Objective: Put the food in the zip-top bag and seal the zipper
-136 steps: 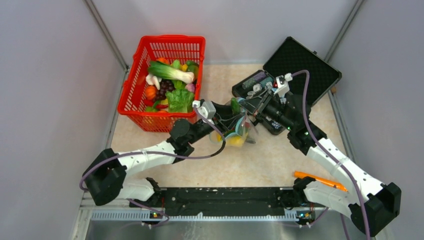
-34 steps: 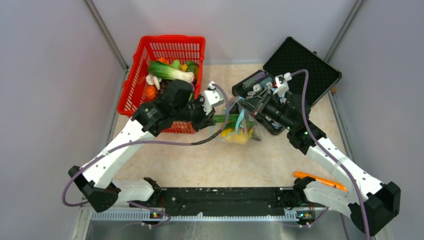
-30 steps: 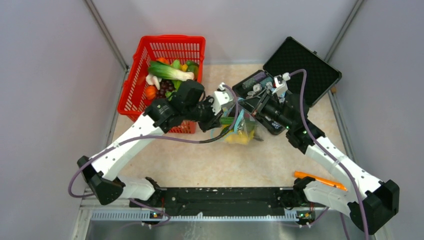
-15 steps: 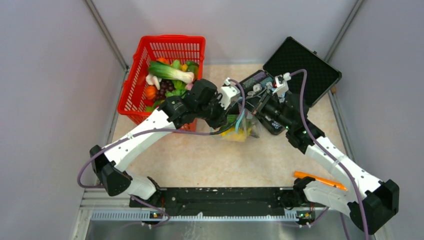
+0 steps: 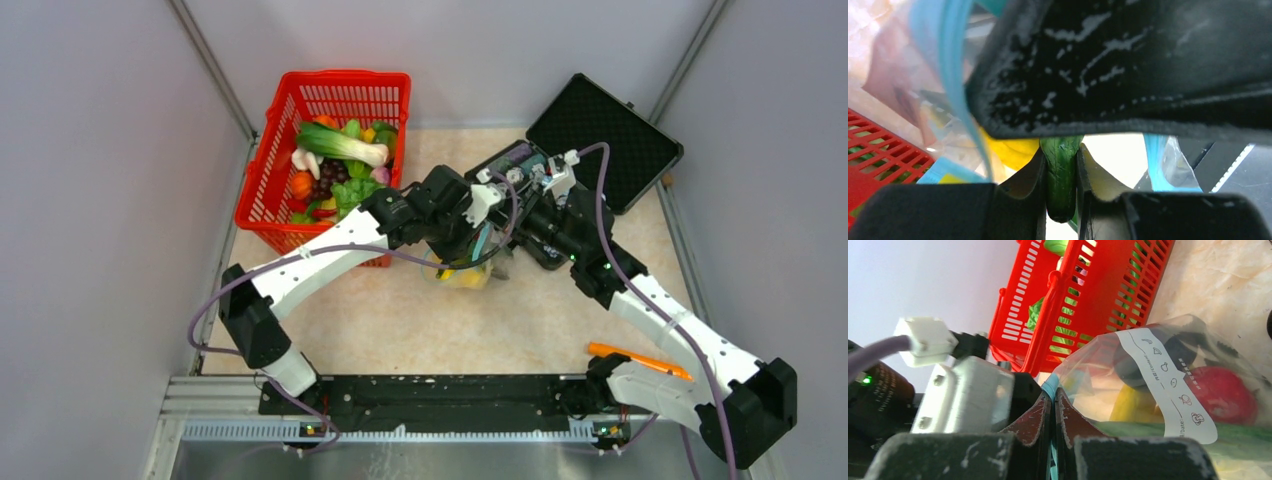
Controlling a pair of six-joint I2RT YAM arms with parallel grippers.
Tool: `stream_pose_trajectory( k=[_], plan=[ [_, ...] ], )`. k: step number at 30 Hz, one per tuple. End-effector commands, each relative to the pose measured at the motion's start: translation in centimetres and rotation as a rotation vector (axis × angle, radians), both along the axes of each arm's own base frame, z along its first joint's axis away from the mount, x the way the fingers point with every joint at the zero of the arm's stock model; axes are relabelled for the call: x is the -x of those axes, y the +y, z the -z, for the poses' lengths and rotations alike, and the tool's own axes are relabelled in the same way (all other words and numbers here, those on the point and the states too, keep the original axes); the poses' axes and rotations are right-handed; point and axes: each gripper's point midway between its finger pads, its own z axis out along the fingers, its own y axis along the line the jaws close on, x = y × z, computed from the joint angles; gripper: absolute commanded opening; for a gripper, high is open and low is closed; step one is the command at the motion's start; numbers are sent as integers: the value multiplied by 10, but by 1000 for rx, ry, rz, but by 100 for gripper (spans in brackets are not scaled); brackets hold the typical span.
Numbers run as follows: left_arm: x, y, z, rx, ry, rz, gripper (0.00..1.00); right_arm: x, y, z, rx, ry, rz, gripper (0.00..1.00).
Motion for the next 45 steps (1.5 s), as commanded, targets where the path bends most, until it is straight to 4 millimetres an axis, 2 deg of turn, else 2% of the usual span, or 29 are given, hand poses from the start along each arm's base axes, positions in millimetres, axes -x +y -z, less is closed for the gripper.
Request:
stream_pose_trajectory(
  k=[1, 4, 6, 7, 8, 9, 11, 13, 19, 23, 25, 30, 33, 38, 41, 45],
  plan=[
    [-1, -12, -9, 38, -3, 11, 15, 4, -2, -36, -70, -104, 9, 0],
    [-6, -15, -9, 44, -12, -14, 26, 3, -5, -37, -68, -106, 22, 0],
    [-4, -13, -11, 40, -7, -13, 28, 2, -7, -35, -58, -106, 39, 0],
    [-3, -10, -13, 39, 11, -39, 37, 1, -9, -34, -51, -103, 51, 0],
    [-1, -8, -17, 46, 8, -46, 54, 0, -11, -32, -42, -100, 63, 0],
    [-2, -7, -22, 68, -13, -48, 65, -2, -14, -28, -30, -92, 78, 0],
    [-4, -3, -36, 118, -66, -79, 71, -3, -16, -22, -15, -85, 94, 0],
    [-10, 7, -50, 155, -133, -132, 86, -4, -15, -17, -9, -76, 90, 0],
    [-14, 40, -98, 271, -264, -223, 98, 0, -13, 3, 27, -57, 66, 0],
    [-20, 62, -101, 298, -304, -300, 99, 2, -15, 5, 47, -64, 59, 0],
    [-26, 70, -91, 301, -276, -342, 99, 4, -13, 4, 58, -77, 41, 0],
    [-15, 61, -57, 319, -149, -269, 99, 13, -8, -6, 99, -158, -37, 0],
    [-11, 57, -39, 314, -77, -273, 98, 13, -13, -11, 104, -167, -12, 0],
    [9, 49, -22, 346, 47, -250, 91, 7, -19, -6, 123, -131, 33, 0],
    [11, 48, -7, 345, 86, -272, 83, 6, -15, -5, 108, -130, 24, 0],
    [11, 37, 4, 359, 139, -267, 68, 7, -11, -9, 86, -136, 5, 0]
  ],
)
